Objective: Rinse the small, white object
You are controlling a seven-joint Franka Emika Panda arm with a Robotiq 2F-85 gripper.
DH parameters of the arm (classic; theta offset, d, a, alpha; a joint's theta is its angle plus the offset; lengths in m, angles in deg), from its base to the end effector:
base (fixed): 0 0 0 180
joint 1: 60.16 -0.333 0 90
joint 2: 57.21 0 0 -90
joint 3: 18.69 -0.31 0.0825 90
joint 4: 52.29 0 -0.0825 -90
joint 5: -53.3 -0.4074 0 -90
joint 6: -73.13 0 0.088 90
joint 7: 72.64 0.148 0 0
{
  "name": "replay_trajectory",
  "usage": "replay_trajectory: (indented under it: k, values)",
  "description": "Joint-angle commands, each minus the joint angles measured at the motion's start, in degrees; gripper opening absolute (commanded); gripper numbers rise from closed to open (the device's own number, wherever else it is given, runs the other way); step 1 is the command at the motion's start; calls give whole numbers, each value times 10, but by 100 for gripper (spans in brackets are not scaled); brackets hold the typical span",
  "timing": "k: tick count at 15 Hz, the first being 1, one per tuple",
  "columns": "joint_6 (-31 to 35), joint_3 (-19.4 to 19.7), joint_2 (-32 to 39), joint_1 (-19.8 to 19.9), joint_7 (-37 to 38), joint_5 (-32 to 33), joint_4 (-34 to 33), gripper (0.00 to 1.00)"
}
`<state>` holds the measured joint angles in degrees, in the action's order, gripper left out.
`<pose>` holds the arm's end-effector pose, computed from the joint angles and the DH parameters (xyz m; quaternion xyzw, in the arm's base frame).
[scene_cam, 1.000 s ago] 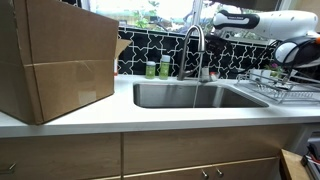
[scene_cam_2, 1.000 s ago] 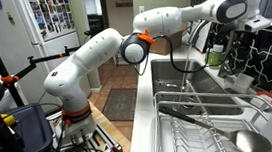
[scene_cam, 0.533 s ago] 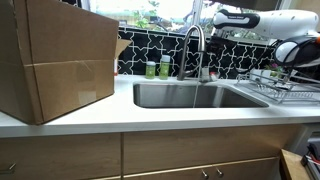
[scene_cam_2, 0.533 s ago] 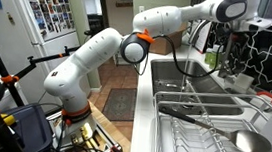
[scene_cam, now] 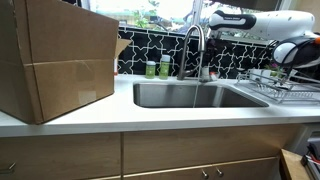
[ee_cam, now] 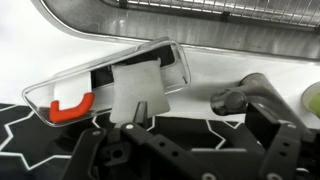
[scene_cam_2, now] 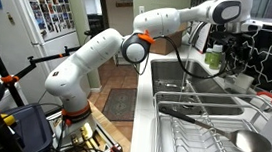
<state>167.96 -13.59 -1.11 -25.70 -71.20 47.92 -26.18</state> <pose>0.6604 -0.4758 0.4500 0.9393 -0.3247 0.1084 0.0243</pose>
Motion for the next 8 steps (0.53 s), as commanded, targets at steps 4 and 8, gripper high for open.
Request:
replay_trajectory:
  k: [4,8]
  values:
    - [5,-9,15,-12,-109,8,-11,70]
    - [5,-12,20,-17,-131,5,-12,46]
